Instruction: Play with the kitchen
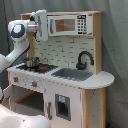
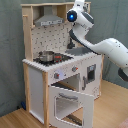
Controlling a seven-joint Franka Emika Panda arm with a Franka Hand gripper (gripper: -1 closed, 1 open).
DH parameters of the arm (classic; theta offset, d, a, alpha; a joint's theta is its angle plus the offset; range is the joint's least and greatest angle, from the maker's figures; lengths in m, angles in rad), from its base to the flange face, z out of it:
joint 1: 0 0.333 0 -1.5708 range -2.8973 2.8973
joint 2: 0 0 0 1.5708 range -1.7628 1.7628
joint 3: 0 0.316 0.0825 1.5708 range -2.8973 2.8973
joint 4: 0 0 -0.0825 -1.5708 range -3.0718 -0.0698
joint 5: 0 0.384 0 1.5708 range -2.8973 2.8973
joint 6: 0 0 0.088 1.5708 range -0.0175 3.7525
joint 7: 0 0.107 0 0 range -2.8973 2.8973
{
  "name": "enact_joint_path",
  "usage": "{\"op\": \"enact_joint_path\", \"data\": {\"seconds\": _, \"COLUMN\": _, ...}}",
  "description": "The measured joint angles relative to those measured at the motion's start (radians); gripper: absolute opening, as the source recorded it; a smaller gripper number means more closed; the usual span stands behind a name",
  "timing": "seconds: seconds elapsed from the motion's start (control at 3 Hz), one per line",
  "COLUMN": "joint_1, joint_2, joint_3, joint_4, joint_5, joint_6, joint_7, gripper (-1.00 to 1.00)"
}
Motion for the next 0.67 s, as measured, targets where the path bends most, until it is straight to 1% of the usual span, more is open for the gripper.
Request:
{"op": "enact_joint_path", "data": {"seconds": 0.33, "joint_1": 0.020, "joint_2": -0.003, "joint_3": -0.043, "joint_4": -0.040, "joint_5": -0.011, "joint_6": -0.042, "joint_7": -0.074, "gripper": -1.00}}
{"op": "enact_joint_path", "data": {"seconds": 0.67, "joint_1": 0.063, "joint_2": -0.014, "joint_3": -0.055, "joint_4": -0.130, "joint_5": -0.022, "joint_6": -0.032, "joint_7": -0.105, "gripper": -1.00}}
